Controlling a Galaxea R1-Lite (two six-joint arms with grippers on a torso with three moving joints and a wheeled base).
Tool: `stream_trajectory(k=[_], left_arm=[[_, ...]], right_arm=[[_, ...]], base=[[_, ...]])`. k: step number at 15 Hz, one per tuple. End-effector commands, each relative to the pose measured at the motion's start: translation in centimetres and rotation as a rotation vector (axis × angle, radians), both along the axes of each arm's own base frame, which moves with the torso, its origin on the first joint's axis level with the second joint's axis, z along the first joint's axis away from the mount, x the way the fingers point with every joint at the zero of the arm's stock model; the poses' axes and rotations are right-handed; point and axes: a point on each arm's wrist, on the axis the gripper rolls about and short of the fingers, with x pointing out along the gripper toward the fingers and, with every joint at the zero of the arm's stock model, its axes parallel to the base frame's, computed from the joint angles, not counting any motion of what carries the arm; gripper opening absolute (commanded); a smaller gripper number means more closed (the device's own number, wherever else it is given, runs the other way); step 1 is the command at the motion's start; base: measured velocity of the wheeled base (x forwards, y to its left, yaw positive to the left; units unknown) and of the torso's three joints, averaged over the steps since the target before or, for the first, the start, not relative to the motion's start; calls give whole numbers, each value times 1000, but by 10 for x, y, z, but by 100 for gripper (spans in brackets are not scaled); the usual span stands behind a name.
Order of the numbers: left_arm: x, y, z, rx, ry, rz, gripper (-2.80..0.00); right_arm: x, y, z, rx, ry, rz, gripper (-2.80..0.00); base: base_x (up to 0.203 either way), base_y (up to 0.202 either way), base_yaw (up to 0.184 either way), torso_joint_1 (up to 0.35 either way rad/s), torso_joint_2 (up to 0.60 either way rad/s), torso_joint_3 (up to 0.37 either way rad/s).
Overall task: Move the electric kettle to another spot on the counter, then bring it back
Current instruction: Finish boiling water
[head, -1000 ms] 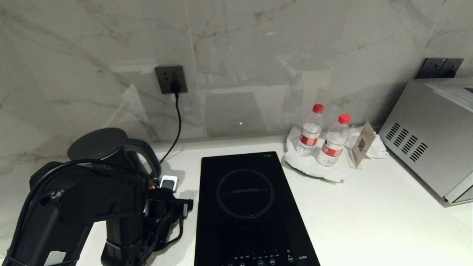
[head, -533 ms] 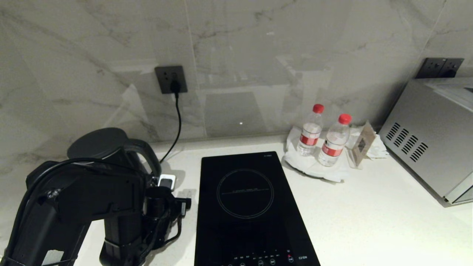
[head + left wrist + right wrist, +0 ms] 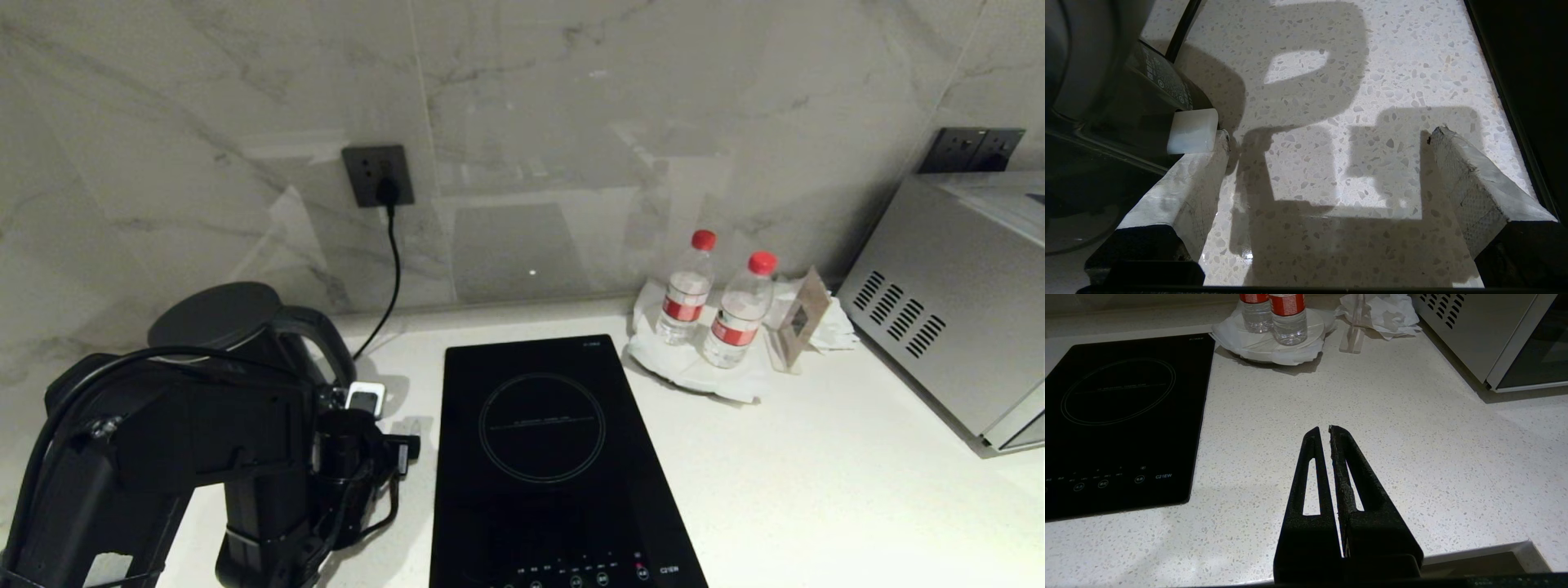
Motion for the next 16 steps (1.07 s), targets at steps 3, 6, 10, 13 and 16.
stream_trajectory(k=[3, 6, 10, 13, 16], left_arm=[[-9, 2, -1, 3, 24, -9, 0], [-24, 3, 3, -14, 52, -17, 0], [-43, 5, 21, -52, 51, -50, 0], [-57, 6, 41, -78, 19, -63, 0], [-67, 7, 58, -93, -16, -75, 0]], right_arm=[[0, 0, 0, 0, 0, 0, -280], [0, 0, 0, 0, 0, 0, -280], [0, 0, 0, 0, 0, 0, -280], [0, 0, 0, 0, 0, 0, -280], [0, 0, 0, 0, 0, 0, -280]], base=[[0, 0, 0, 0, 0, 0], [0, 0, 0, 0, 0, 0], [0, 0, 0, 0, 0, 0], [0, 0, 0, 0, 0, 0], [0, 0, 0, 0, 0, 0]])
